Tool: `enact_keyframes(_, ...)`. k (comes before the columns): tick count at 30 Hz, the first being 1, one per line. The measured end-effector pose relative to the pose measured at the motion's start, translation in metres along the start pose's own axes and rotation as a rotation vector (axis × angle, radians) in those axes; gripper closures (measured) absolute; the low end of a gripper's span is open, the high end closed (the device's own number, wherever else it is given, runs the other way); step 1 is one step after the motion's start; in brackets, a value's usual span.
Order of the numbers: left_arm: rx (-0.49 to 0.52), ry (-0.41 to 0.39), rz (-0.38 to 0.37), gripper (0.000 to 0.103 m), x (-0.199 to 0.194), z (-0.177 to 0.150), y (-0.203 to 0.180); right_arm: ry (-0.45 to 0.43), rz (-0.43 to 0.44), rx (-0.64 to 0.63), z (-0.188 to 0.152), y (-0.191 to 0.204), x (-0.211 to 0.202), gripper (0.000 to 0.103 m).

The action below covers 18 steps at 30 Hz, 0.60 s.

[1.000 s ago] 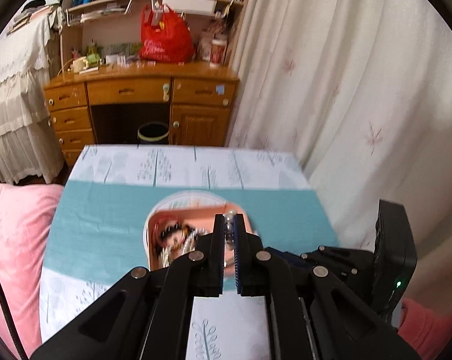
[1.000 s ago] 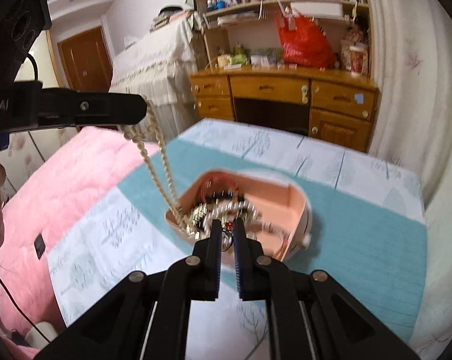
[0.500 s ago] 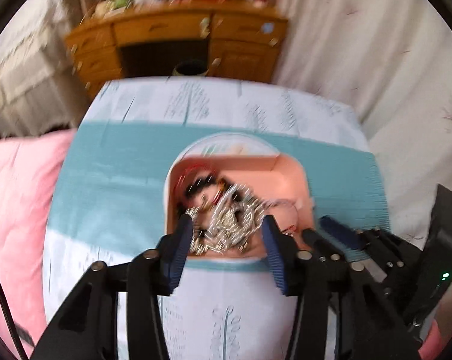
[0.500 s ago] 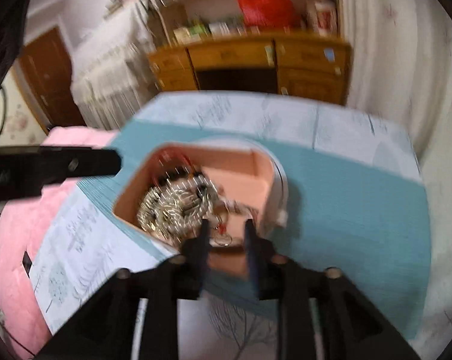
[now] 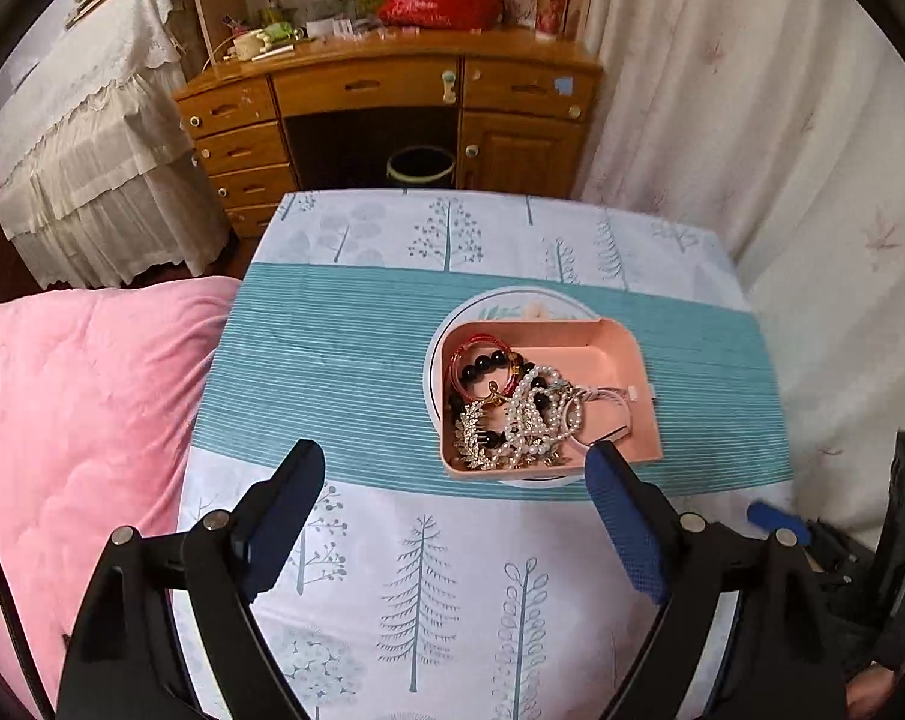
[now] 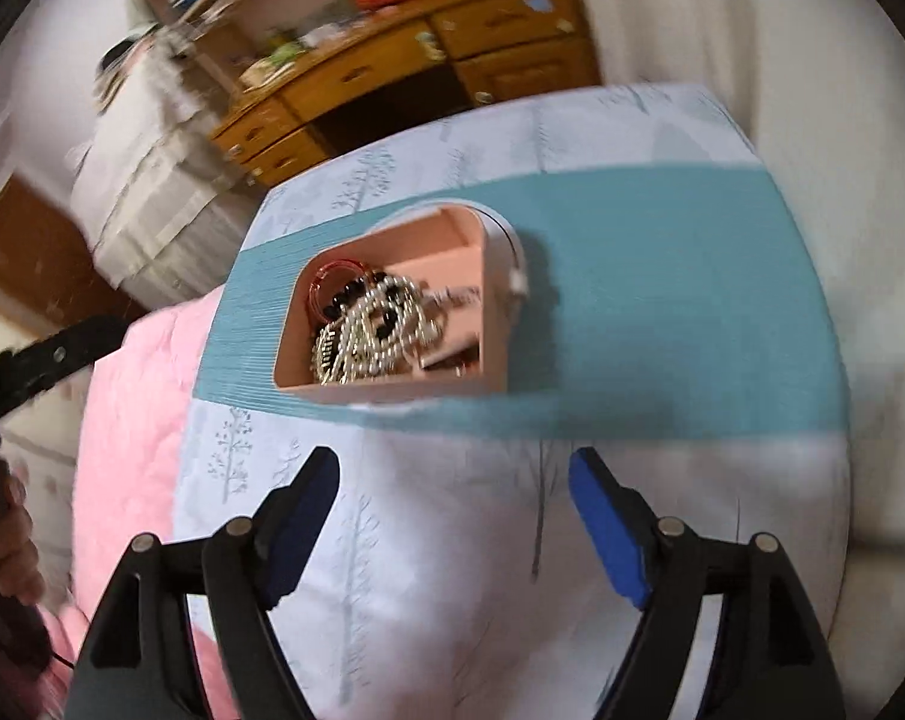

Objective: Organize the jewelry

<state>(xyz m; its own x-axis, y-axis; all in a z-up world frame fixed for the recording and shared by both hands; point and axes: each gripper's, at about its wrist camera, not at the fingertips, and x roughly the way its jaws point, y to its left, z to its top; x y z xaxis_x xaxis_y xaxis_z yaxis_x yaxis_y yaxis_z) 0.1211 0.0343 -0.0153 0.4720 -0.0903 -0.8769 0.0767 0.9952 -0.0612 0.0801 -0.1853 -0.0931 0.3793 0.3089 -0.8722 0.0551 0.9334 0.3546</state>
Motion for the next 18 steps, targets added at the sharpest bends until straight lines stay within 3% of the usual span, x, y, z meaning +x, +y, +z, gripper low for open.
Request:
enact_keyframes(4, 0.049, 0.032, -0.062, 0.016, -0.017, -0.019, 0.015, -0.006, -0.046, 0.069, -0.027, 0.017, -0.023, 0.021)
enact_keyframes(8, 0.138, 0.100, -0.085, 0.016, -0.031, -0.050, 0.029, -0.033, -0.108, 0.050, -0.060, 0.054, -0.044, 0.021)
enact_keyframes(10, 0.154, 0.111, -0.098, 0.015, -0.037, -0.064, 0.037, -0.049, -0.096, 0.039, -0.076, 0.071, -0.050, 0.020)
enact_keyframes(15, 0.155, 0.075, -0.049, 0.015, -0.054, -0.090, 0.056, 0.007, -0.044, 0.011, -0.101, 0.111, -0.054, 0.019)
enact_keyframes(18, 0.129, 0.074, -0.045, 0.015, -0.058, -0.093, 0.058, 0.007, -0.077, -0.090, -0.105, 0.138, -0.063, 0.019)
